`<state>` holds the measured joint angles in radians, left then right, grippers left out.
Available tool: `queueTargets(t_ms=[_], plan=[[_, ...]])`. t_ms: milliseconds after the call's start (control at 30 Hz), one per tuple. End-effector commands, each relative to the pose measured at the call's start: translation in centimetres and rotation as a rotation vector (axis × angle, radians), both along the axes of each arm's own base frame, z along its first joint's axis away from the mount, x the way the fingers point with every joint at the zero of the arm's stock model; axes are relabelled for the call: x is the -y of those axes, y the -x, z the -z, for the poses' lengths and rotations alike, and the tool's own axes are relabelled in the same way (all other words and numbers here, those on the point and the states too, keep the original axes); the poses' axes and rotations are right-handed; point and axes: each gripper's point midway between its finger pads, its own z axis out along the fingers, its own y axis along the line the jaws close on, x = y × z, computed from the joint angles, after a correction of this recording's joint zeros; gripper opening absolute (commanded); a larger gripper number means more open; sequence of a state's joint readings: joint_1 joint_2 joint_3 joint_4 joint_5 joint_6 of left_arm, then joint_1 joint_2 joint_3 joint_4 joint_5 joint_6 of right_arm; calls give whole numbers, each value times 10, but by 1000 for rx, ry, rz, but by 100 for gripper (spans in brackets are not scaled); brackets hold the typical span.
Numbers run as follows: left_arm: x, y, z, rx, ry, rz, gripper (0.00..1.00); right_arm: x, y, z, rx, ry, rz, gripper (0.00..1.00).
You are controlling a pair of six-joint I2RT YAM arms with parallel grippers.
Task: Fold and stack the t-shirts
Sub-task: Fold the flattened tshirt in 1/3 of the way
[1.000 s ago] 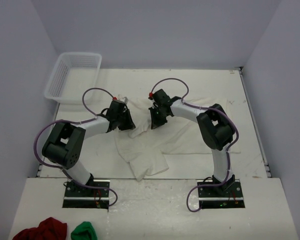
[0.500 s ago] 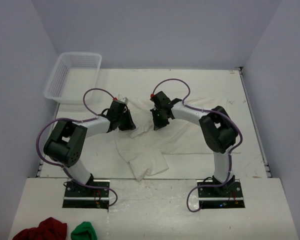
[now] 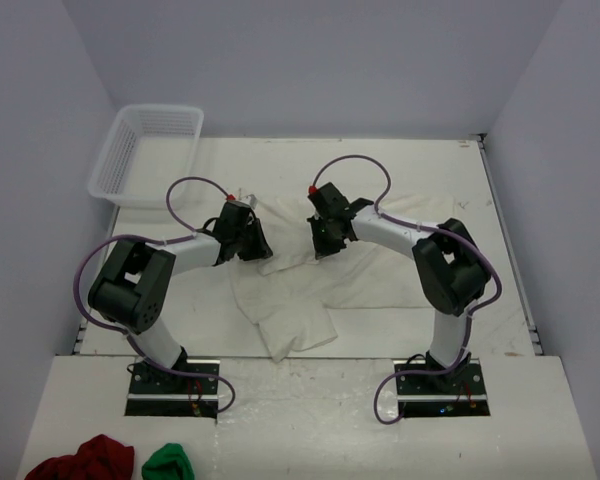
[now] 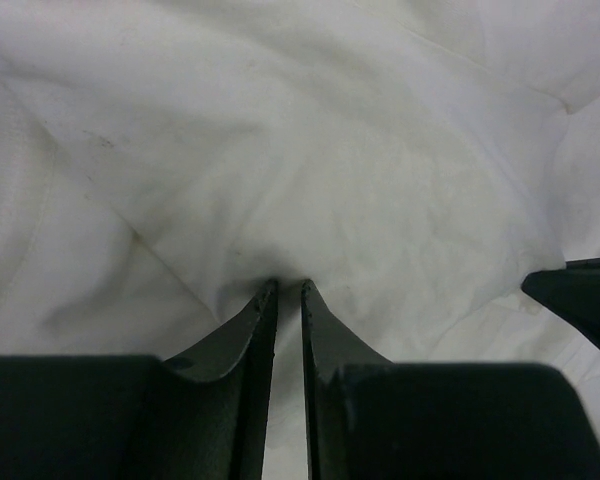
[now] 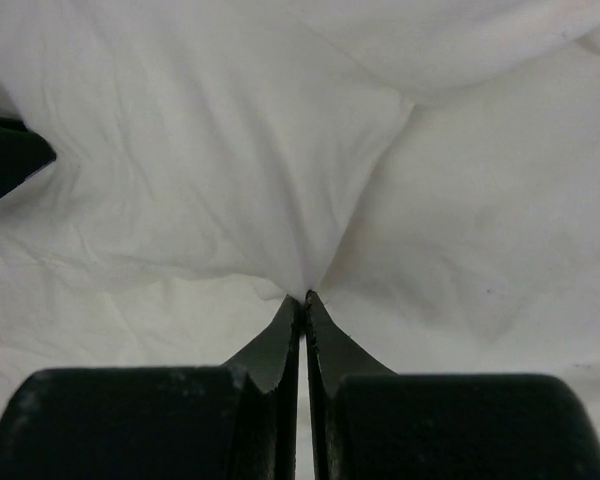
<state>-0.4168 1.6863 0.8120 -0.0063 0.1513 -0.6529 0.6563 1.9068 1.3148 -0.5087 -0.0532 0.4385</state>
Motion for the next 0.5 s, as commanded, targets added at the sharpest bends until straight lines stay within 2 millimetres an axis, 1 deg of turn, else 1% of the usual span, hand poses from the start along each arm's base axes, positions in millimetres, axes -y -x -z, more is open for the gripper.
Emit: queueTargets(t_ms=[0, 200, 267, 300, 367, 400, 467], plan=[[-15, 10, 24, -53, -60, -24, 17, 3, 1, -17, 44, -4, 23, 0], [-18, 12, 26, -56, -71, -28, 17, 7, -1, -27, 67, 3, 23, 0], [-20, 13, 27, -58, -75, -34, 17, 7, -1, -26, 64, 4, 24, 0], [-20, 13, 26, -55, -74, -34, 17, 7, -1, -22, 55, 10, 25, 0], [-20, 14, 24, -53, -72, -35, 17, 6, 0, -13, 38, 15, 25, 8], [-21, 14, 23, -52, -71, -39, 17, 5, 1, -4, 26, 11, 21, 15], [-25, 16, 18, -42, -81, -59, 17, 4, 4, 6, 17, 5, 23, 31]])
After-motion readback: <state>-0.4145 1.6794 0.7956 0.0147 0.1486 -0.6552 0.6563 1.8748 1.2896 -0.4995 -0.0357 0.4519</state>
